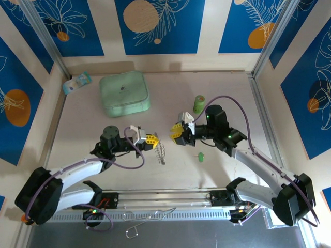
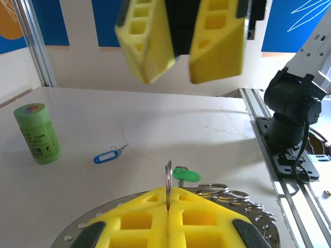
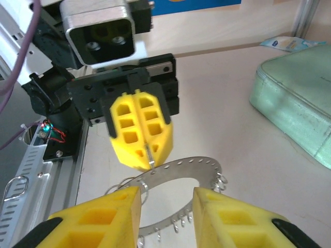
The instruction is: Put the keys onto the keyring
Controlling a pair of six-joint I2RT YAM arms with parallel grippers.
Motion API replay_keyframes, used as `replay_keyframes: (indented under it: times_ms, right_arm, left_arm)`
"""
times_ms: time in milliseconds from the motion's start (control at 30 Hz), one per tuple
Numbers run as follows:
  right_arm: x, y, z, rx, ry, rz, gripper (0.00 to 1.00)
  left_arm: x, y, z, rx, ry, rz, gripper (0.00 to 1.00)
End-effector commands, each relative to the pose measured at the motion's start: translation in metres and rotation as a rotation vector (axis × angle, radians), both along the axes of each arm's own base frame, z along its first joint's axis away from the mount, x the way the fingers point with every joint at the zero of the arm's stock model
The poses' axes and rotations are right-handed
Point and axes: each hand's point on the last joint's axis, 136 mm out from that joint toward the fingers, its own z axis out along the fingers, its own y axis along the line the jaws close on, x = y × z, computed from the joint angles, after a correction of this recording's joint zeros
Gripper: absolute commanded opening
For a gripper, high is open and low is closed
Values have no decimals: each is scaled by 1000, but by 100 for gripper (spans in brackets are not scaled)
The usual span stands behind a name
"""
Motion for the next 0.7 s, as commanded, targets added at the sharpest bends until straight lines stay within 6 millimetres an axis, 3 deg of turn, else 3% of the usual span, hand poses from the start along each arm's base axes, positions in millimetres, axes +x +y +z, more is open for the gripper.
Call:
replay_keyframes:
  times_ms: [0, 667]
  right_arm:
    - [-6, -4, 1, 19, -61, 18, 32]
    - [-17, -3, -11, 5, -165, 58, 35]
  left_arm:
    - [-5, -5, 20, -76, -121, -41, 0]
    - [0, -8, 33, -156, -166, -35, 0]
